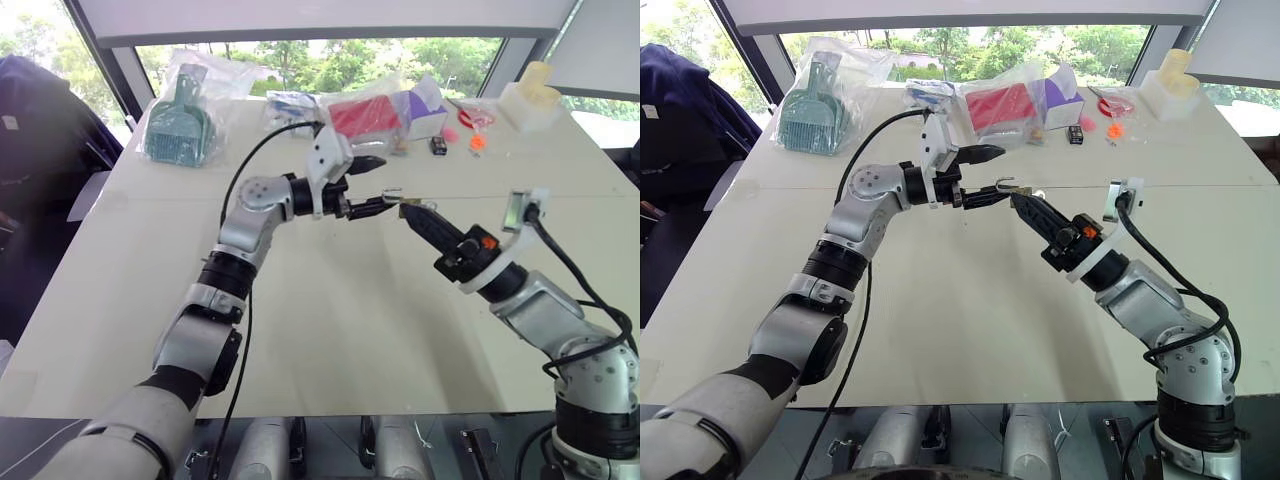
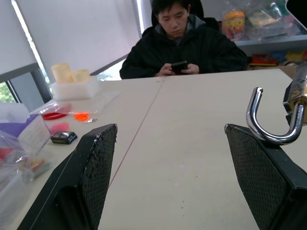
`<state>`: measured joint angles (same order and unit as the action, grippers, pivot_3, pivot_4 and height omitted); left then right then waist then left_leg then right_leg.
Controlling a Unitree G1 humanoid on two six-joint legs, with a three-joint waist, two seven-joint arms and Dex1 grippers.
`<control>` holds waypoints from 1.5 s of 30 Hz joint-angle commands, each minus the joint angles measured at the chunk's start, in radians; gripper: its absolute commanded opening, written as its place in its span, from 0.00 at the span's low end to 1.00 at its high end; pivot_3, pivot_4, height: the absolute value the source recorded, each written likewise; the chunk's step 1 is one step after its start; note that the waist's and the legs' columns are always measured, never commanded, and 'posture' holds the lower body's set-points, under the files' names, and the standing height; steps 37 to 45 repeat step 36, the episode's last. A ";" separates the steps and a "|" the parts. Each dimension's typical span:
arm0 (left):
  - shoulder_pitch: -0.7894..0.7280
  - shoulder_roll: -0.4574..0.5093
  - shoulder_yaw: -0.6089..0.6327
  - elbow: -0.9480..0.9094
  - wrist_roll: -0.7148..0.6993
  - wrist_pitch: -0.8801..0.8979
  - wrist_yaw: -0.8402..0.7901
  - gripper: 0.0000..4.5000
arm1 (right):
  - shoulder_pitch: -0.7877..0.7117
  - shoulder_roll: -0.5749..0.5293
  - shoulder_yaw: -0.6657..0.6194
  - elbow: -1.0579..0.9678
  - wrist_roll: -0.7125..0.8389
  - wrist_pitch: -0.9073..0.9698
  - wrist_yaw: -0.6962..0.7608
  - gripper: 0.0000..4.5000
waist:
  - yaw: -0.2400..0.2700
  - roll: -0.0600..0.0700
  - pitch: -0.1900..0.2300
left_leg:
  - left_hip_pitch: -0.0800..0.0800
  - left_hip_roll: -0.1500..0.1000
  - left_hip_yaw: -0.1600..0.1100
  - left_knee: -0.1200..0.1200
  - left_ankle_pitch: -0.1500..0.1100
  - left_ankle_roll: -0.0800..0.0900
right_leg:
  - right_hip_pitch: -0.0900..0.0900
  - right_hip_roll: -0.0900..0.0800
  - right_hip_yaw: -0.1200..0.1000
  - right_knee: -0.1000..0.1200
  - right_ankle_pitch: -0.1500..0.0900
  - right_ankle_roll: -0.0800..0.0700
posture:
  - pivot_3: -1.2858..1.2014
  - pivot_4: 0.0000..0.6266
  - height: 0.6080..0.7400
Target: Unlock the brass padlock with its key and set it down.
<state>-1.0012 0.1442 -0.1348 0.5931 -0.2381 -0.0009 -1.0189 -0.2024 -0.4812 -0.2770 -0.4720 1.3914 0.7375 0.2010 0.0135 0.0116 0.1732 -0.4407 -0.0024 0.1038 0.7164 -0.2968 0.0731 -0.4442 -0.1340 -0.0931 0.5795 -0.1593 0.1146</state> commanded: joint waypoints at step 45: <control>0.506 0.297 0.003 -0.666 -0.122 0.494 0.015 0.84 | 0.091 -0.356 -0.015 0.147 -0.440 0.193 0.232 0.99 | 0.016 0.001 0.000 | -0.001 -0.001 0.000 -0.001 0.001 -0.003 | 0.000 0.000 0.000 -0.001 -0.002 -0.003 | 0.52 0.24 0.96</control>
